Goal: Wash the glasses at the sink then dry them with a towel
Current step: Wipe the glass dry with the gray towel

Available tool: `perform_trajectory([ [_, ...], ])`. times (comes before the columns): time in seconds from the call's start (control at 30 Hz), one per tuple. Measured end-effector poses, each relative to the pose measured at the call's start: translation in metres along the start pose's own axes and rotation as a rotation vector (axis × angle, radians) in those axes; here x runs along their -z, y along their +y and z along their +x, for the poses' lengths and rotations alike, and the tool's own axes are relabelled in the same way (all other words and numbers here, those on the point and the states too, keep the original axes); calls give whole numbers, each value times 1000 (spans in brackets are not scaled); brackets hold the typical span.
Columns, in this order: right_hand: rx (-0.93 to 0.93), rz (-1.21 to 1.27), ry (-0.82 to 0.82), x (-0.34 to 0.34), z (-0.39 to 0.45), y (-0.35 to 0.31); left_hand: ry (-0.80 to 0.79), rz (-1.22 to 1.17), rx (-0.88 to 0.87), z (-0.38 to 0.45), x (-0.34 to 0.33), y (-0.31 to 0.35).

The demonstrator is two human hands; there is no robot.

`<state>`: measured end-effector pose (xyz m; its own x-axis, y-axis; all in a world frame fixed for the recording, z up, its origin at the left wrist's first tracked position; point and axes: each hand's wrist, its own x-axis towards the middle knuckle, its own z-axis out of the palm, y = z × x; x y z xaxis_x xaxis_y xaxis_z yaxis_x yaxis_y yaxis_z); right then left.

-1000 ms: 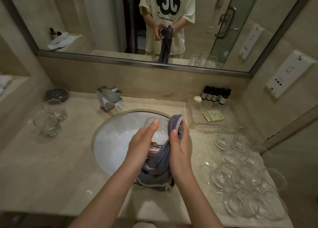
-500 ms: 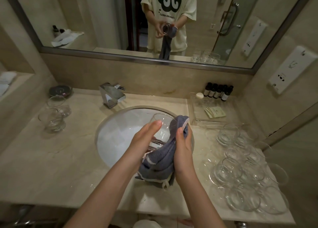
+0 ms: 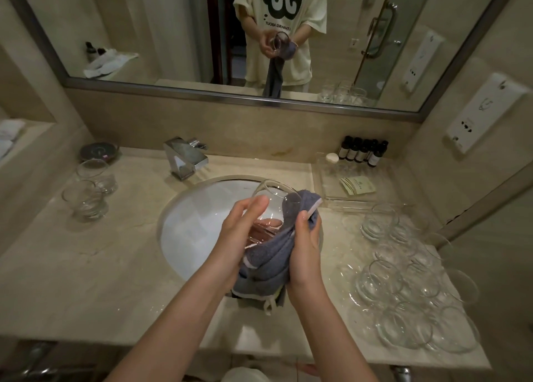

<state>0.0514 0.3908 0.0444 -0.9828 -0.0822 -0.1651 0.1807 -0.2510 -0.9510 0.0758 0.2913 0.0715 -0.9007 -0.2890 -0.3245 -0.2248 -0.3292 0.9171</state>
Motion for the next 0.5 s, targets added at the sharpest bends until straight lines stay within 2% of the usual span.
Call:
perform_trajectory([
  [0.1, 31, -59, 16, 0, -5, -4, 15, 142, 19, 0, -3, 3],
  [0.27, 77, -145, -16, -1, -5, -3, 59, 69, -34, -1, -5, -2],
  [0.5, -19, -37, -32, 3, 3, 6, -129, 82, -48, 10, 8, 3],
])
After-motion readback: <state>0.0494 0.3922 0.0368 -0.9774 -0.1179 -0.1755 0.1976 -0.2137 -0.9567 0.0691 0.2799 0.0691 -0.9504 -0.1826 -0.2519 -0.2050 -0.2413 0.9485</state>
